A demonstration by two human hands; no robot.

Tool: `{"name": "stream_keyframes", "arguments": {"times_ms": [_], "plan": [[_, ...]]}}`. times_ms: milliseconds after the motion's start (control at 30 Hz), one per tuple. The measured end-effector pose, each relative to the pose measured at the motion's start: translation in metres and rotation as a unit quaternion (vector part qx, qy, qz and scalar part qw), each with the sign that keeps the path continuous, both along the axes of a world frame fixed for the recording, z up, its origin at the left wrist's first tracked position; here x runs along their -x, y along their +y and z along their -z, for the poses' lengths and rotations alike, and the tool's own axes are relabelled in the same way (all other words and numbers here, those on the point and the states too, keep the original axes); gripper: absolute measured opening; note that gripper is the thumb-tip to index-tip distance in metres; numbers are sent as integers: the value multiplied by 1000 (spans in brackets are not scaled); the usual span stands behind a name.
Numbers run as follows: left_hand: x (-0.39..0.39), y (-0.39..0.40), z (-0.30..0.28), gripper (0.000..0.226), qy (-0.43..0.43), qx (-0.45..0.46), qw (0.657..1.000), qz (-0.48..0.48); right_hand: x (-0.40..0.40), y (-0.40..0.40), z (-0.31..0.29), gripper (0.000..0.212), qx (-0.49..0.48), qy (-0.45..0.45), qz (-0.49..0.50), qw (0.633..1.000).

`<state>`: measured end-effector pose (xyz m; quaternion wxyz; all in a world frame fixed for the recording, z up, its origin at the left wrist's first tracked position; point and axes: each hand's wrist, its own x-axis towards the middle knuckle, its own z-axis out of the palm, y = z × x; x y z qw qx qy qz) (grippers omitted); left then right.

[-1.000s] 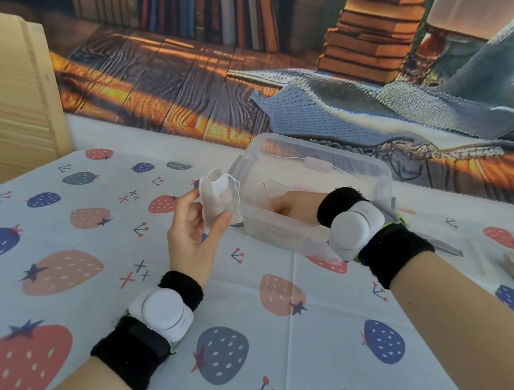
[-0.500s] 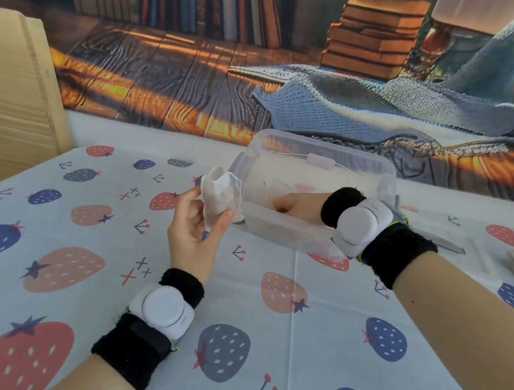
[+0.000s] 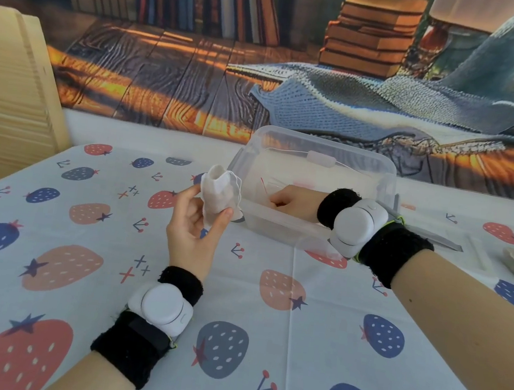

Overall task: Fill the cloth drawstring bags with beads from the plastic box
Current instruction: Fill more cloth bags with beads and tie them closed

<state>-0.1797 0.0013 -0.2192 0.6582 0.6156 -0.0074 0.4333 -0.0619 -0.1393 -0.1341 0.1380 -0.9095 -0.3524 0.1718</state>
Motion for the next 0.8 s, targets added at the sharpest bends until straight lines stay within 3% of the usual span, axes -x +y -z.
{"name": "stream_keyframes", "arguments": {"times_ms": [100,267,633,700,800], "plan": [[1,-1,-1,45,6,-1,1000,-2,1,1,1,18,-41,-2,-19,999],[1,-1,-2,44,11,-8,1000,-6,0,3,1,34,-103,-46,-21,993],[2,-2,-5,44,15,-6,1000,-7,-8,2,2,32,-95,-62,3,993],[2,-2,-6,43,12,-7,1000,-5,-8,1,-3,28,-157,-8,37,987],[2,-2,-5,44,11,-7,1000,1,-11,-4,-14,23,-289,104,96,947]]}}
